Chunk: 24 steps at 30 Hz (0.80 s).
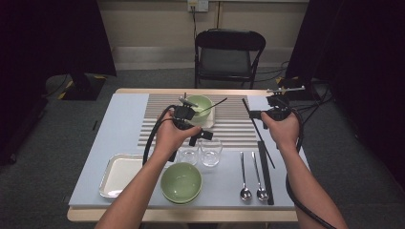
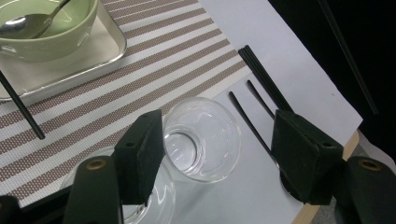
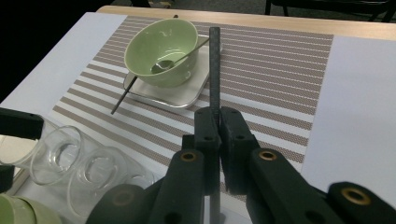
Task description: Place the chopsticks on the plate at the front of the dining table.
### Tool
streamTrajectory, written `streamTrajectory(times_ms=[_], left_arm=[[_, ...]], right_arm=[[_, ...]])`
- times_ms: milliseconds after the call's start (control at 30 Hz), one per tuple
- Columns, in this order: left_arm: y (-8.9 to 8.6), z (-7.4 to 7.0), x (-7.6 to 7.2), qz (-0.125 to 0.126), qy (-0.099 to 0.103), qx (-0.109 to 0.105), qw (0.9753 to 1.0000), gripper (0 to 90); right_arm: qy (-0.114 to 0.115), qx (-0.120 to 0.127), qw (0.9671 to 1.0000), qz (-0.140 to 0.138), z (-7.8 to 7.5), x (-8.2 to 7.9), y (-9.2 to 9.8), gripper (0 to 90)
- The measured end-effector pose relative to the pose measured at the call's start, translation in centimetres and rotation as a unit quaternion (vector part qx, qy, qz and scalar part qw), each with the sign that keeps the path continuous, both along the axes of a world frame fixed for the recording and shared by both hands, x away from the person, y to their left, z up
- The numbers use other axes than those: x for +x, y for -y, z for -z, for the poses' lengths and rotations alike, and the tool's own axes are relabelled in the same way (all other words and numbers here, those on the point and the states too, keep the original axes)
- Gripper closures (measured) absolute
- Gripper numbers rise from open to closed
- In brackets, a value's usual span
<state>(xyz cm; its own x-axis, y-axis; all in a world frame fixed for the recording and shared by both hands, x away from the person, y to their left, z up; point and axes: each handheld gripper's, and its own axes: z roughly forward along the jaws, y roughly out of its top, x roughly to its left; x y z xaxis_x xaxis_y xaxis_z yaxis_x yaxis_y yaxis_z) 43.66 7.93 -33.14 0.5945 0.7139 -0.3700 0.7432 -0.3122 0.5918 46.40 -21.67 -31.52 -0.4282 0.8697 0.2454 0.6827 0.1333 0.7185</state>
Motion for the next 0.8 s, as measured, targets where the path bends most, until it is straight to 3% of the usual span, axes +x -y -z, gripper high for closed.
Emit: streamTrajectory(times_ms=[800], left_arm=[[1.8, 0.7, -0.7, 0.018, -0.009, -0.009, 0.9997, 34.4]], right_arm=[[0.004, 0.007, 0.9999, -0.008, -0.3, 0.6, -2.2, 86.6]])
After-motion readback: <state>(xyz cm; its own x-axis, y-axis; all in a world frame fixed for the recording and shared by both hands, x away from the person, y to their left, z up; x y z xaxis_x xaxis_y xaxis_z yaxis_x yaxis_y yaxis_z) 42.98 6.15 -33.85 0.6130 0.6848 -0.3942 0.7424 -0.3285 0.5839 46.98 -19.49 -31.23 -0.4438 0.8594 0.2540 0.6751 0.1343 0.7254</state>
